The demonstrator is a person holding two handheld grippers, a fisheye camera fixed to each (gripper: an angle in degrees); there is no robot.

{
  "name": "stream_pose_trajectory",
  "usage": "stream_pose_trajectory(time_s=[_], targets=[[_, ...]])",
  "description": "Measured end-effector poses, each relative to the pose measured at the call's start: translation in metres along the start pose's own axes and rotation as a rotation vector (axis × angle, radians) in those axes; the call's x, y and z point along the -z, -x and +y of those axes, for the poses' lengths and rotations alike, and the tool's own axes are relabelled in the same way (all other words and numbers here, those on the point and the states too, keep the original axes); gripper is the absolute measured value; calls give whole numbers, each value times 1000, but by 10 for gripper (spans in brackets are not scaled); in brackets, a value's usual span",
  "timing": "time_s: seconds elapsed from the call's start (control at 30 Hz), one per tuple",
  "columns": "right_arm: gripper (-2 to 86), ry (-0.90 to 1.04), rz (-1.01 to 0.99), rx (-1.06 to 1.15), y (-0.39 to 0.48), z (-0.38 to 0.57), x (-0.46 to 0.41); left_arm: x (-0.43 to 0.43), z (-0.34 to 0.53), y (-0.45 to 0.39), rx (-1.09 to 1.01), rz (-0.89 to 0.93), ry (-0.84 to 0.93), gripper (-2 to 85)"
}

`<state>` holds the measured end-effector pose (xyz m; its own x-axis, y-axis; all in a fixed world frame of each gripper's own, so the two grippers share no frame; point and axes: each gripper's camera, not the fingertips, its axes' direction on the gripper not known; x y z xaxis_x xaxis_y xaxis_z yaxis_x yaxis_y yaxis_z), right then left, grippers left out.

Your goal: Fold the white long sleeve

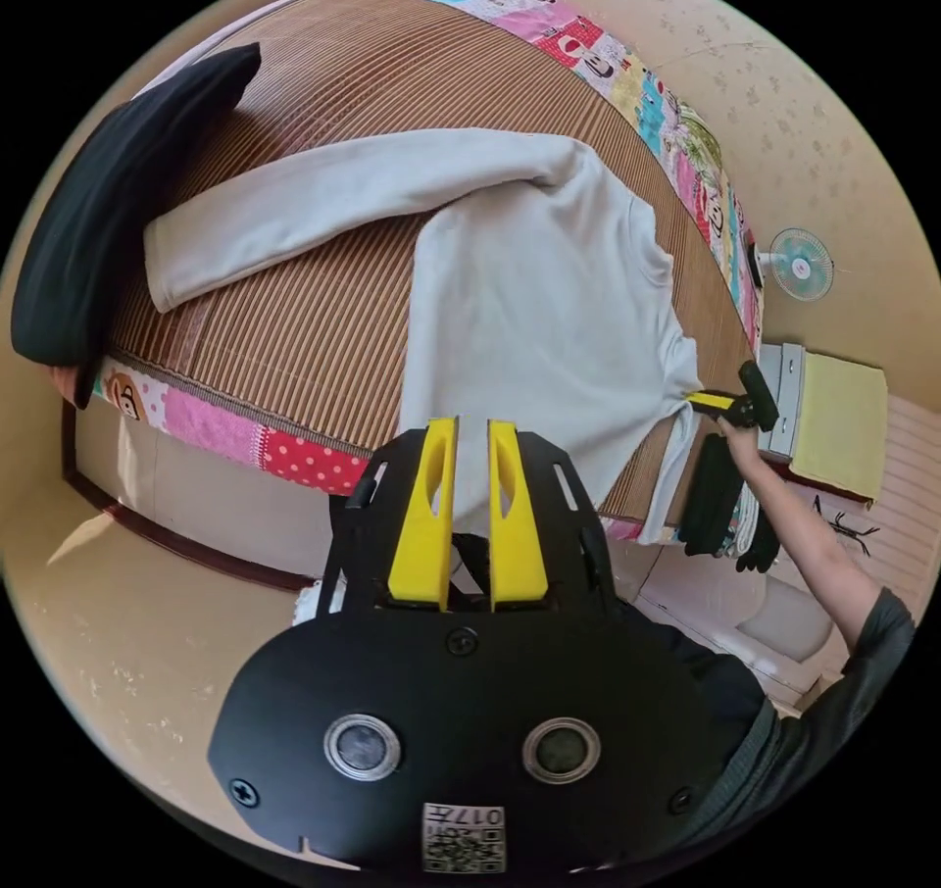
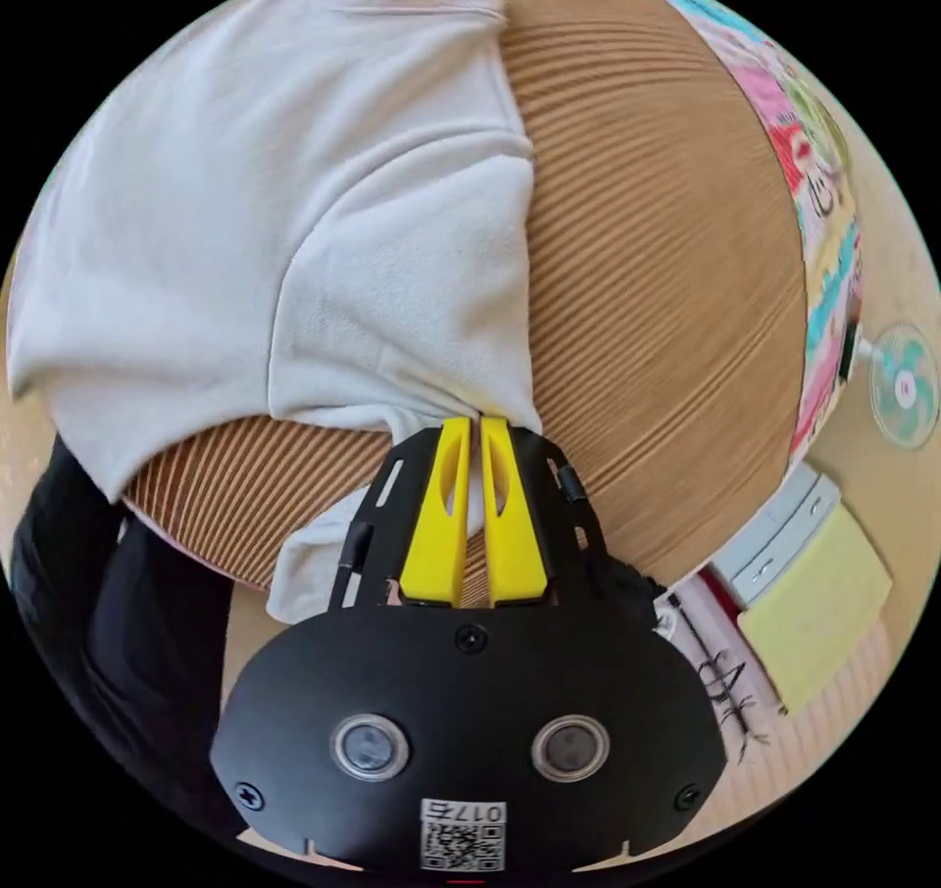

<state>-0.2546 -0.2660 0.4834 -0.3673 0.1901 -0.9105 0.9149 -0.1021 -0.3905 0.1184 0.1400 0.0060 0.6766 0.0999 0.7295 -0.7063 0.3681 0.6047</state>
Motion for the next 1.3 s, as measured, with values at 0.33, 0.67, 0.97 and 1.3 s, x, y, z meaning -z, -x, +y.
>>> stream_pose_trajectory(time_s=[0.33,0.67,0.97,1.3], targets=[[72,-347,-597,-148,-22,99,33,-27,-45,11,-97,155,84,91],[131,-127,-739,-351,50,234,-73,-27,-136,74,-90,269,-39,123],[108,-130,-603,-334,52,237,-68,-24,-119,58,-434,658,205,135],[35,-93,-723,-226,11,250,-73,89,-134,77,-505,932,209,33]])
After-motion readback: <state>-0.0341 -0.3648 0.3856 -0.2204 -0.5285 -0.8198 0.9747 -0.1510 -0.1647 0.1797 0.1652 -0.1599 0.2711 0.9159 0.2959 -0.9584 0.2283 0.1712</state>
